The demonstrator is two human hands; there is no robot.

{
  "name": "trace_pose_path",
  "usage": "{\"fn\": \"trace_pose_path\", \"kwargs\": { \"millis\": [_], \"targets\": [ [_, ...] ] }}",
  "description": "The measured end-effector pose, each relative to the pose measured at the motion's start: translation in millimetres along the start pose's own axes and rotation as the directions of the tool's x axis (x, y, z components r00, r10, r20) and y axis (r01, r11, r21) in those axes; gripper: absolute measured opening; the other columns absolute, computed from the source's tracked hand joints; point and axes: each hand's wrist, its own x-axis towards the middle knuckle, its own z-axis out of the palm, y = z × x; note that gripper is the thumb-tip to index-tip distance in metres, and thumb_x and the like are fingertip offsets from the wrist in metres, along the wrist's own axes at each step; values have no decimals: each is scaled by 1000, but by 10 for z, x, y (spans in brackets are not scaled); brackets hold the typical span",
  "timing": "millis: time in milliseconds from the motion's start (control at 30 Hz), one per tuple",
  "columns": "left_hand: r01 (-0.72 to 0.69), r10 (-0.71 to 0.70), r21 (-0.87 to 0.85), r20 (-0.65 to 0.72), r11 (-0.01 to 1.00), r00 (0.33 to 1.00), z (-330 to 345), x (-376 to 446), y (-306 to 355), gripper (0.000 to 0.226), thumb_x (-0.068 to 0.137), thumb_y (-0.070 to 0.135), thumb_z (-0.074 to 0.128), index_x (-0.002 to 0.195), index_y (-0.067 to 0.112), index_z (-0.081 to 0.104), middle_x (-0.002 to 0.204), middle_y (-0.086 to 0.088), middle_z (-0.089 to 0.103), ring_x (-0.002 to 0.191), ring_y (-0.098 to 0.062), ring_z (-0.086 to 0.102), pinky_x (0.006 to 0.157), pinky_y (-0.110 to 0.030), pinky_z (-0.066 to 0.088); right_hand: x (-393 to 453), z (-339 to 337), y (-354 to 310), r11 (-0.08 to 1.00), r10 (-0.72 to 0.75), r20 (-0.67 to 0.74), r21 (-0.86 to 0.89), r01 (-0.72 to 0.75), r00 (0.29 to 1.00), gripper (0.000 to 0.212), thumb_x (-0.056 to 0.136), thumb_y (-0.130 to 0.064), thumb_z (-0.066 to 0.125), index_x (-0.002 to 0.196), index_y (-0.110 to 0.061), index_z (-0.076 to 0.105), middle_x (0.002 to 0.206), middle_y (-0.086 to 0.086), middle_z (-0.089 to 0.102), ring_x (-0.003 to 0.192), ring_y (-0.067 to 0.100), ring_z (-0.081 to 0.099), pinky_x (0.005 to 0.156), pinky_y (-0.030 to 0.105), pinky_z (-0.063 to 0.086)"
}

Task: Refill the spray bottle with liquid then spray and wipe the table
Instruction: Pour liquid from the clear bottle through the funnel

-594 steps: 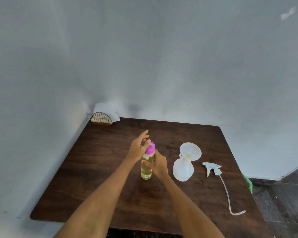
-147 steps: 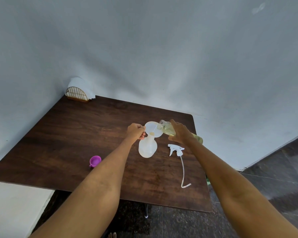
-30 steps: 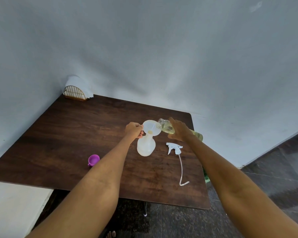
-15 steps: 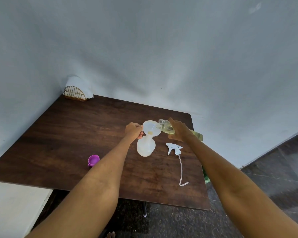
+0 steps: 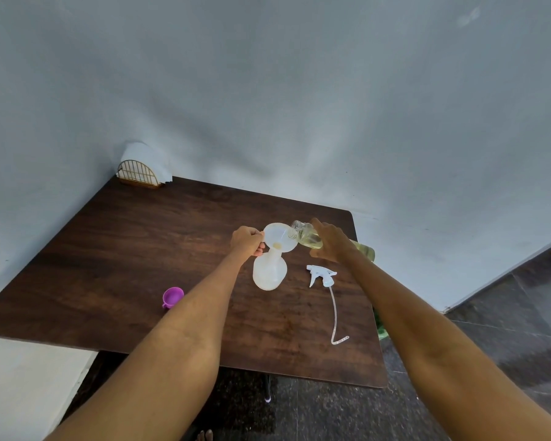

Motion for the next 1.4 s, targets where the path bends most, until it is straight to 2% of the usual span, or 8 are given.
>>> {"fn": "trace_pose_path", "kwargs": {
  "millis": [167, 300, 500, 667, 833, 1067, 1200, 1400],
  "targets": [
    [2, -2, 1, 4, 1000, 1000, -3, -7, 1, 21, 93, 15, 55, 94, -2, 67, 78, -11, 63, 56, -11, 58, 65, -24, 54, -7, 3, -11, 1000, 4, 2, 5, -4, 1000, 64, 72, -21, 74, 126, -7, 41, 112, 16, 62, 95, 31, 62, 86, 39, 48],
    [8, -8, -22, 5, 1000, 1000, -1, -15, 10, 21, 93, 14, 54, 93, -1, 68, 65, -5, 60, 55, -11, 58, 63, -25, 55, -8, 11, -9, 1000, 7, 7, -12, -7, 1000, 65, 72, -21, 73, 126, -6, 40, 111, 17, 62, 96, 34, 61, 85, 39, 46],
    [8, -8, -12, 3, 1000, 1000, -2, -26, 5, 20, 93, 15, 55, 91, -1, 67, 74, -9, 61, 55, -11, 57, 65, -24, 54, 3, 28, -15, 1000, 10, 8, -12, -10, 1000, 67, 72, -21, 74, 128, -6, 39, 113, 16, 61, 96, 33, 61, 86, 38, 46],
    [11, -10, -31, 12, 999, 1000, -14, -38, 0, 19, 93, 14, 54, 83, 2, 65, 63, -4, 59, 54, -11, 57, 66, -26, 56, 6, 19, -16, 1000, 7, 10, -20, -7, 1000, 62, 72, -22, 72, 123, -7, 40, 109, 17, 61, 94, 34, 60, 85, 40, 46],
    [17, -17, -30, 12, 999, 1000, -19, -61, 9, 18, 93, 14, 54, 85, 3, 65, 62, -2, 57, 53, -11, 57, 58, -21, 53, 6, 5, -24, 1000, 1, 11, -24, -1, 1000, 63, 72, -23, 73, 123, -7, 40, 109, 17, 61, 94, 33, 61, 85, 41, 48],
    [19, -18, -35, 7, 999, 1000, -7, -47, 6, 19, 93, 14, 54, 88, 1, 66, 63, -3, 57, 53, -11, 57, 62, -23, 54, 4, 26, -15, 999, 5, 16, -33, -4, 1000, 62, 72, -23, 73, 123, -6, 41, 108, 17, 61, 93, 34, 60, 84, 40, 47],
    [19, -19, -30, 2, 999, 1000, -7, -42, 8, 20, 93, 14, 55, 78, 6, 64, 61, -1, 58, 48, -7, 57, 52, -17, 53, 7, 27, -15, 999, -3, 11, -38, 3, 1000, 60, 72, -23, 73, 121, -6, 41, 107, 17, 62, 90, 33, 60, 81, 38, 48],
    [14, -13, -29, 3, 999, 1000, -10, -37, 18, 16, 93, 15, 55, 86, 4, 65, 63, -1, 57, 54, -9, 57, 53, -17, 51, 8, 12, 8, 999, -4, 11, -41, 5, 1000, 61, 71, -23, 73, 120, -7, 42, 106, 17, 62, 90, 33, 61, 82, 42, 50]
  ]
}}
